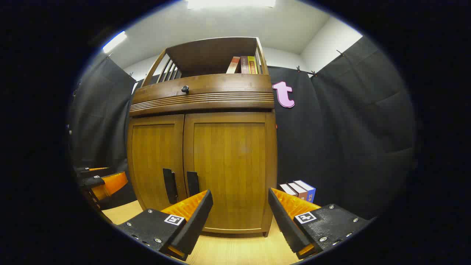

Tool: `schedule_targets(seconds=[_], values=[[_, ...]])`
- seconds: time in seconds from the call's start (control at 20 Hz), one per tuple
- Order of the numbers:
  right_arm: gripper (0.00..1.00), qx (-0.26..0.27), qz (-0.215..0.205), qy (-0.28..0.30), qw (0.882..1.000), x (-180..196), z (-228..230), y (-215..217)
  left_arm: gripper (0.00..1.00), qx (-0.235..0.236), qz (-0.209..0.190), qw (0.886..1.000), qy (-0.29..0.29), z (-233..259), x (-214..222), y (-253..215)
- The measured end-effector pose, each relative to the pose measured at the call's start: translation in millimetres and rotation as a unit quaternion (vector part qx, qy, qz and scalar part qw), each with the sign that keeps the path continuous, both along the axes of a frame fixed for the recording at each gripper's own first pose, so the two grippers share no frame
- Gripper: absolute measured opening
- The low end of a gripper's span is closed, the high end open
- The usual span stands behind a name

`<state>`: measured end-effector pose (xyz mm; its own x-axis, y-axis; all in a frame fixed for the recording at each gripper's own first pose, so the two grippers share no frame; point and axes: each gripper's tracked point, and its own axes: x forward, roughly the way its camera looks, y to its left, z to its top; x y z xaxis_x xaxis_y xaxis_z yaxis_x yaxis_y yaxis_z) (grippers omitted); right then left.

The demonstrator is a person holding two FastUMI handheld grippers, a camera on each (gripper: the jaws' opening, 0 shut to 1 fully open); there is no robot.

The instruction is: Open the right door of the double-door shoe cabinet with the right hand, and open the left door with the left hand.

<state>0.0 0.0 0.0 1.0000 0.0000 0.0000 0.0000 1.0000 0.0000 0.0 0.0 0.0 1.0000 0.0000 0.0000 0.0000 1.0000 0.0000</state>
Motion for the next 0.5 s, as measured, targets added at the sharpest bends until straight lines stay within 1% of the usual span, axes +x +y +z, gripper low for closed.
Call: schedule_targets(seconds=[0.05, 0.1, 0.25, 0.5], values=[[0.85, 0.001, -0.001, 0.001, 1.0, 1, -1, 0, 0.99, -0.001, -0.001, 1.0, -0.001, 1, 1, 0], [0.93, 0.0, -0.003, 0.001, 1.0, 2, -2, -1, 0.99, -0.002, -0.002, 1.0, -0.002, 2, 1, 0], [0.93, -0.001, -0.007, 0.002, 1.0, 5, -6, -3, 0.99, -0.002, 0.0, 1.0, 0.0, 0, 3, 3], [0.93, 0.0, -0.002, 0.006, 1.0, 10, -9, 3, 0.99, -0.005, 0.008, 1.0, 0.003, -3, 6, 12]])
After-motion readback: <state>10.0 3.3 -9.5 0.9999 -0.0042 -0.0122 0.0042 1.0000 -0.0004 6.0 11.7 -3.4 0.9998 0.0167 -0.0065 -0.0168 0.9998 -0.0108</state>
